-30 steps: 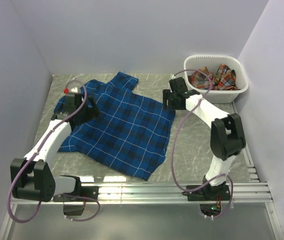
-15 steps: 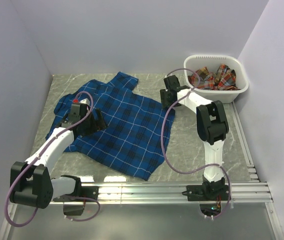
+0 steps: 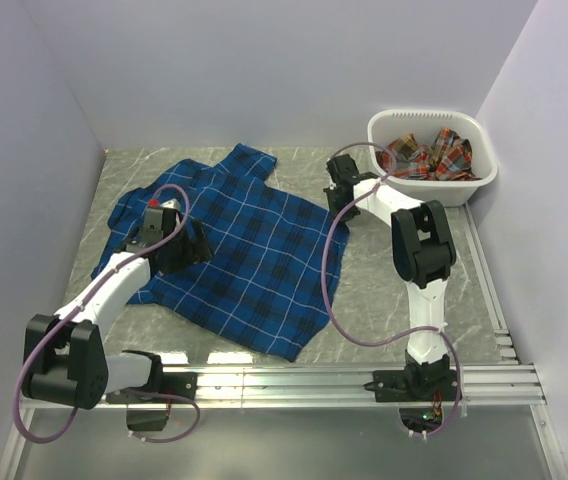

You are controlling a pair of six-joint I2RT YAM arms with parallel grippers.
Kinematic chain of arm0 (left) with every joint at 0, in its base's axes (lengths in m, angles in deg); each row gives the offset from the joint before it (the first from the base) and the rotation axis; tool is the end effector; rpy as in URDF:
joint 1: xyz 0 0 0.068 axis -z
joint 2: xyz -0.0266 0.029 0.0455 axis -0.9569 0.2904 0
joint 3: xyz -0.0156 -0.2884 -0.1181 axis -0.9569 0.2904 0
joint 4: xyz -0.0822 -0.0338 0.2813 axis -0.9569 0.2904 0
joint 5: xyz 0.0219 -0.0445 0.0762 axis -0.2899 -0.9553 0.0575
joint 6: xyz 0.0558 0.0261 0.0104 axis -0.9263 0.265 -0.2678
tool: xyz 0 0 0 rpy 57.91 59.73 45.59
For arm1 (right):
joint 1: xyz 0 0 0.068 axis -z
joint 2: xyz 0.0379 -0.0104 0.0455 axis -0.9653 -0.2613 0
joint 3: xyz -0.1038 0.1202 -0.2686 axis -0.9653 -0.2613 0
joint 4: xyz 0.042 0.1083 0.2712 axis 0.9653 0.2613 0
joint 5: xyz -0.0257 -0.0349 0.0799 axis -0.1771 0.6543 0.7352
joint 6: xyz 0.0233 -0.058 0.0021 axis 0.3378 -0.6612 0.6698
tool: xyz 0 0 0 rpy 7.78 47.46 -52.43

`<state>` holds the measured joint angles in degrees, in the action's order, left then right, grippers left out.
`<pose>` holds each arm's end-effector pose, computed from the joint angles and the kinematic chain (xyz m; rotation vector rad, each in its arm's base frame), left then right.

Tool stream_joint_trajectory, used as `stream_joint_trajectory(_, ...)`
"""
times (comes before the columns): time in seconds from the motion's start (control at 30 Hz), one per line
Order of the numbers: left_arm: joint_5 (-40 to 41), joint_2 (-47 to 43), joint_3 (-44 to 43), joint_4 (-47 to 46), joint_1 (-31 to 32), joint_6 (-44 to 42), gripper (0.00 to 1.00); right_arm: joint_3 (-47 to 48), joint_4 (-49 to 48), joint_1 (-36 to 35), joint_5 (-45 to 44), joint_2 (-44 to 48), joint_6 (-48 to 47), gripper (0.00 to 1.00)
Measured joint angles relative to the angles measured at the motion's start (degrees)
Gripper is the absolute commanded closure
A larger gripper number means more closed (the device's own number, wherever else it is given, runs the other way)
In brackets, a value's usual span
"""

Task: Fold and stack the long sleeve shirts
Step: Flatten the shirt out

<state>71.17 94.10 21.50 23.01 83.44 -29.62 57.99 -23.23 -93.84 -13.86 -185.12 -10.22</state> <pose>0.2703 -0.0520 0.2353 -0.4190 2.4778 -0.3709 0.4908 0.1645 0.1727 -0.2931 2.6162 0.0265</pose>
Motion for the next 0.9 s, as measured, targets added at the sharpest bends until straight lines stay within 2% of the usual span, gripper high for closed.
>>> stream_joint_trajectory(0.13,0.9,1.0,0.0,0.0,0.0,0.1,0.01,-1.7,0.8,-1.0,-1.3,2.1,-0.6,1.0)
stream_joint_trajectory(0.23,1.9,2.0,0.0,0.5,-0.1,0.5,0.01,-3.6,1.6,-4.1,-3.5,7.6,-1.4,1.0)
stream_joint_trajectory(0.33,2.9,2.4,0.0,1.0,-0.9,1.2,0.01,-5.0,1.9,-12.0,-5.1,16.7,-1.4,1.0)
stream_joint_trajectory(0.47,3.1,2.1,0.1,0.9,-4.7,2.7,0.02,-4.5,0.7,-28.0,-2.9,24.6,0.0,1.0)
stream_joint_trajectory(0.57,3.3,1.2,0.6,0.7,-8.0,3.6,0.02,-2.8,0.9,-39.4,1.9,23.6,1.7,1.0)
stream_joint_trajectory(0.67,3.3,0.5,0.9,0.8,-9.1,4.1,0.02,-2.3,1.3,-46.2,6.8,19.3,3.4,1.0)
stream_joint_trajectory(0.77,3.1,0.5,0.9,0.8,-9.4,4.5,0.02,-2.3,2.3,-48.6,9.5,14.8,5.4,1.0)
stream_joint_trajectory(0.9,3.1,0.5,1.0,0.8,-9.7,4.5,0.02,-2.3,4.3,-48.3,9.8,12.1,7.3,1.0)
